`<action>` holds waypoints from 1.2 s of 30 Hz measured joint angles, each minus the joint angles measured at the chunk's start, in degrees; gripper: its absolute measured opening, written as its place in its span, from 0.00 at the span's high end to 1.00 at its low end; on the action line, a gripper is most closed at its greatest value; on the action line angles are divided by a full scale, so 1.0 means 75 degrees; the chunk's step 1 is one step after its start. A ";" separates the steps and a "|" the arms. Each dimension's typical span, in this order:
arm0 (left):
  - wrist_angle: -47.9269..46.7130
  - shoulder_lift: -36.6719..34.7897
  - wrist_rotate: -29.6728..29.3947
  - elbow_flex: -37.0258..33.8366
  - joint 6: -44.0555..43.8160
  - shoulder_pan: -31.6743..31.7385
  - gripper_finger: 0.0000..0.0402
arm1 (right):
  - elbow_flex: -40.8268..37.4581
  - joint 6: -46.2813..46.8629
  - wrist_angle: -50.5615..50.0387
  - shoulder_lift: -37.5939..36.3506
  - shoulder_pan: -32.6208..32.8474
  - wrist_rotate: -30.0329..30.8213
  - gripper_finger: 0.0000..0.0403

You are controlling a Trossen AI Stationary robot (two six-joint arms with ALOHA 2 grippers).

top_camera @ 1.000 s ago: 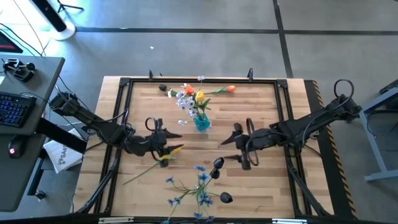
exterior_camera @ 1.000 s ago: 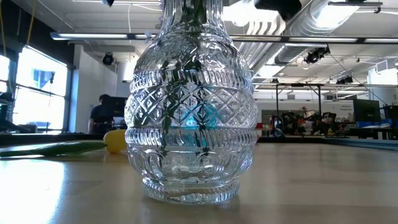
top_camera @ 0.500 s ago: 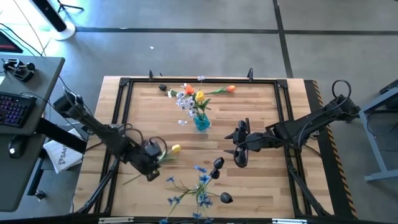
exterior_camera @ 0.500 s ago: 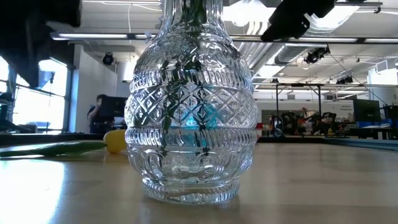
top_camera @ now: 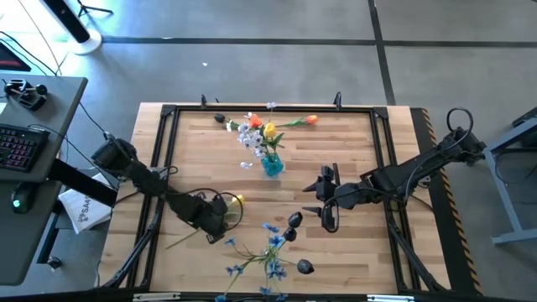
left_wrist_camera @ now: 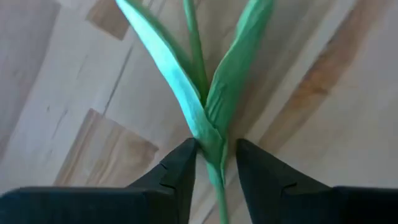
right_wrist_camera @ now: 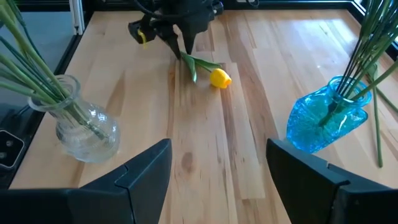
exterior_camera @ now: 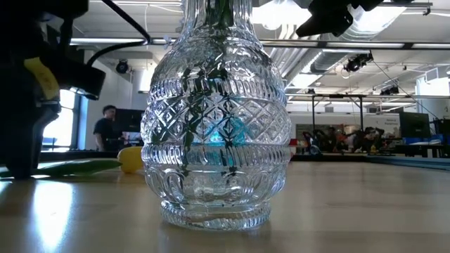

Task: Sort flowers into vase by color
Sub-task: Put the yellow tulip into the blue vase

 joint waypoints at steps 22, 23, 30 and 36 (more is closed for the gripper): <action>0.3286 -0.1764 -0.4198 -0.0030 0.3491 0.0261 1.00 | -0.3641 -0.1231 0.6807 0.0012 -0.0282 -0.0045 0.36; 0.3880 -0.1821 -0.4186 -0.0029 0.4022 0.0300 1.00 | -0.3822 -0.1199 0.7143 0.0012 -0.0315 -0.0045 0.36; 0.7722 -0.1679 -0.3464 -0.0020 0.7545 0.0636 1.00 | -0.3783 -0.1626 0.7902 0.0032 -0.0411 -0.0057 0.36; 0.8722 -0.1587 -0.3465 -0.0020 0.8627 0.1085 1.00 | -0.2840 -0.2584 0.8203 0.0327 -0.0575 -0.0106 0.36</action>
